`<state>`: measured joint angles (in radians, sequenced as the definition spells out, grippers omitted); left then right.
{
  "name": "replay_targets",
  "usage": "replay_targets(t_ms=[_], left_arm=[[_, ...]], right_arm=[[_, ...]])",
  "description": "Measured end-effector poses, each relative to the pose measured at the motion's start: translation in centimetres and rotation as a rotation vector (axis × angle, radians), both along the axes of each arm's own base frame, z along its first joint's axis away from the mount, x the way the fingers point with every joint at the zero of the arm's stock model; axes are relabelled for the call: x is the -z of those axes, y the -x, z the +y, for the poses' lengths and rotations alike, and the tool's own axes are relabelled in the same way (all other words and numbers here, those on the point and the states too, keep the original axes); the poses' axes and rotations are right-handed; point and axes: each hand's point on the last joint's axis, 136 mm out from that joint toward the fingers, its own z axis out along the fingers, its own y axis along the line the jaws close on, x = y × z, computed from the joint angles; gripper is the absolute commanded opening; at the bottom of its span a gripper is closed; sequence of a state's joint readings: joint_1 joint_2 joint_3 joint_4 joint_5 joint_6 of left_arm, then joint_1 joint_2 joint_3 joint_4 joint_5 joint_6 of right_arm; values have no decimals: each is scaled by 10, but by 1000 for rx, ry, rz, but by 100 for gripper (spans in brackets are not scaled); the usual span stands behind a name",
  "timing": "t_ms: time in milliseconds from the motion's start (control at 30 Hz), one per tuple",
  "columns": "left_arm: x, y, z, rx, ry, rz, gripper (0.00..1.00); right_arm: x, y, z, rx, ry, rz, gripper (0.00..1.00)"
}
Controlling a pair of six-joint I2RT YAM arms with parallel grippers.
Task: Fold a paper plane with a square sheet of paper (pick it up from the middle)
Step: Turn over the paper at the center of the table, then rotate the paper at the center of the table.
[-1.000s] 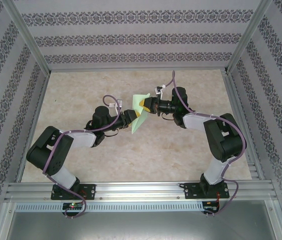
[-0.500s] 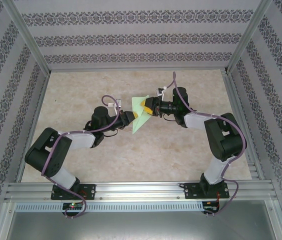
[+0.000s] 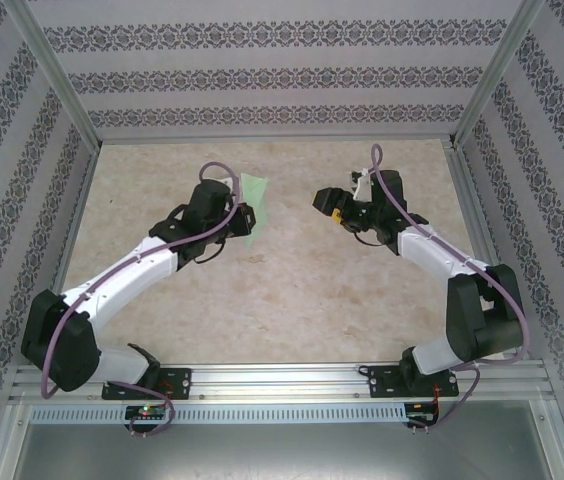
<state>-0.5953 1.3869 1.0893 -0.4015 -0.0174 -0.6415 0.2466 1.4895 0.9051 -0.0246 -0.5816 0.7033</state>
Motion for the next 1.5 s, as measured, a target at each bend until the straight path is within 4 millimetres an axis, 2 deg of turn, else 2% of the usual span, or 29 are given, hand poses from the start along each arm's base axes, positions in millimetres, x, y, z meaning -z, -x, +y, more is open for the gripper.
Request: replay_targets(t_ms=[100,233,400,500,600,767,867,1000,1200,1367,1500], left_arm=[[13,1,12,-58,-255,39,10],[51,5,22,-87,-577,122,10],[98,11,21,-50,-786,217,14],[123,15,11,-15,-778,277,22],[139,17,-6,15,-703,321,35],[143,16,-34,48,-540,346,48],[140,16,-39,48,-423,352,56],[127,14,-19,1,-289,355,68],[100,11,42,-149,-141,307,81],[100,23,93,-273,-104,299,92],[108,36,114,-321,-98,314,97]], right_arm=[[12,0,-8,32,53,19,83],[24,2,-15,60,97,48,83],[34,3,-22,87,136,61,83],[43,7,-25,95,149,79,82],[55,10,-27,99,155,109,82],[70,16,-27,107,153,156,79],[73,19,-21,95,162,159,76],[78,33,12,24,198,175,68],[81,58,84,-125,280,168,53],[84,71,134,-223,329,162,41],[93,76,165,-286,360,180,40]])
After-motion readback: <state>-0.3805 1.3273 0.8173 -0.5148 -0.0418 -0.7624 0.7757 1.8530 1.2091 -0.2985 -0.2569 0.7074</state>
